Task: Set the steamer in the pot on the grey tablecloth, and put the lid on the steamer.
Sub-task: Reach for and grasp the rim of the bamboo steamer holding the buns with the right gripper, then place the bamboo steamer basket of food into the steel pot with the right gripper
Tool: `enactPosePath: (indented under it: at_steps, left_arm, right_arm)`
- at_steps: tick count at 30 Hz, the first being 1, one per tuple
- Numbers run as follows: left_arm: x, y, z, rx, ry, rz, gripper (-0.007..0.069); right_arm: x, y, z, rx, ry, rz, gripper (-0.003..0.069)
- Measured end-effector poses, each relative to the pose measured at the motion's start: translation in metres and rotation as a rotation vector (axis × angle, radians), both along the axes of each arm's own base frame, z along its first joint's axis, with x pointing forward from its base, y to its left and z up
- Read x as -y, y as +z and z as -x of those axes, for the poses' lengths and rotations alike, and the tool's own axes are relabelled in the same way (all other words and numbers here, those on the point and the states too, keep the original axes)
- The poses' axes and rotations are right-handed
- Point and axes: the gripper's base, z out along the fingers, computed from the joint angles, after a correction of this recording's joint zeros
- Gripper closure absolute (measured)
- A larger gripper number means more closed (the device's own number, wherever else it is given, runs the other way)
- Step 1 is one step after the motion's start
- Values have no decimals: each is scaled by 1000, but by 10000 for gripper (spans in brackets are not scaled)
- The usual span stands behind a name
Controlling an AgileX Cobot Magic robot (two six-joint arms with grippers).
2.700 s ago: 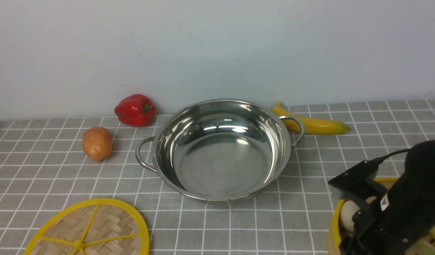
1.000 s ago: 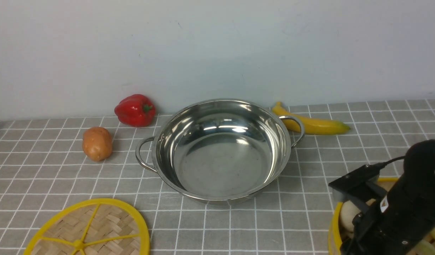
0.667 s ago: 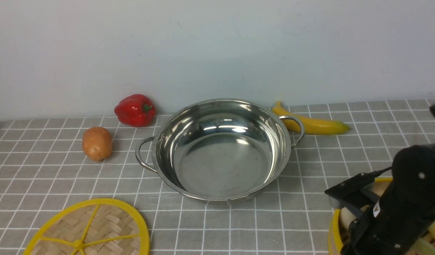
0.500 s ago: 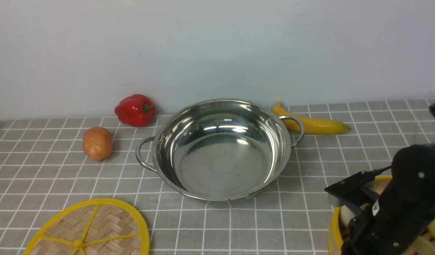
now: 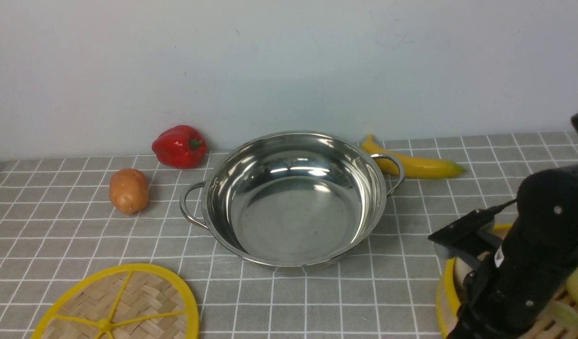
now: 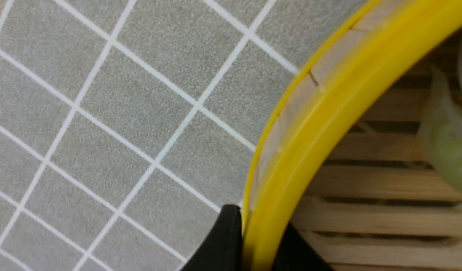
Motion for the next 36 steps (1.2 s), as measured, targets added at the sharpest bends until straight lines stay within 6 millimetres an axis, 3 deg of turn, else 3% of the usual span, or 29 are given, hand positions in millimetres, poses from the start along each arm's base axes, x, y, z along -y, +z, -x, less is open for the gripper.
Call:
enactPosePath:
  at_steps: [7,9,12,13,14,19,20,27,28,31,36]
  left_arm:
    - [0,0,0,0,0,0,382]
    - [0,0,0,0,0,0,382]
    - [0,0,0,0,0,0,382]
    - [0,0,0,0,0,0,382]
    - [0,0,0,0,0,0,382]
    - [0,0,0,0,0,0,382]
    - [0,0,0,0,0,0,382]
    - [0,0,0,0,0,0,382]
    - [0,0,0,0,0,0,382]
    - [0,0,0,0,0,0,382]
    - [0,0,0,0,0,0,382]
  right_arm:
    - [-1,55,-22,100,45,61,599]
    - [-2,62,-26,126,47,63,599]
    - [-7,91,-40,230,61,38,599]
    - [-7,91,-40,230,64,38,599]
    - [-11,106,-45,282,104,20,599]
    - [-31,128,-46,367,249,-2,599]
    - [-34,130,-46,372,264,-4,599]
    - [-103,134,-47,425,543,-37,599]
    - [-105,134,-47,425,548,-39,599]
    - [-137,127,-55,440,629,-43,599]
    - [-164,113,-68,449,701,-36,599]
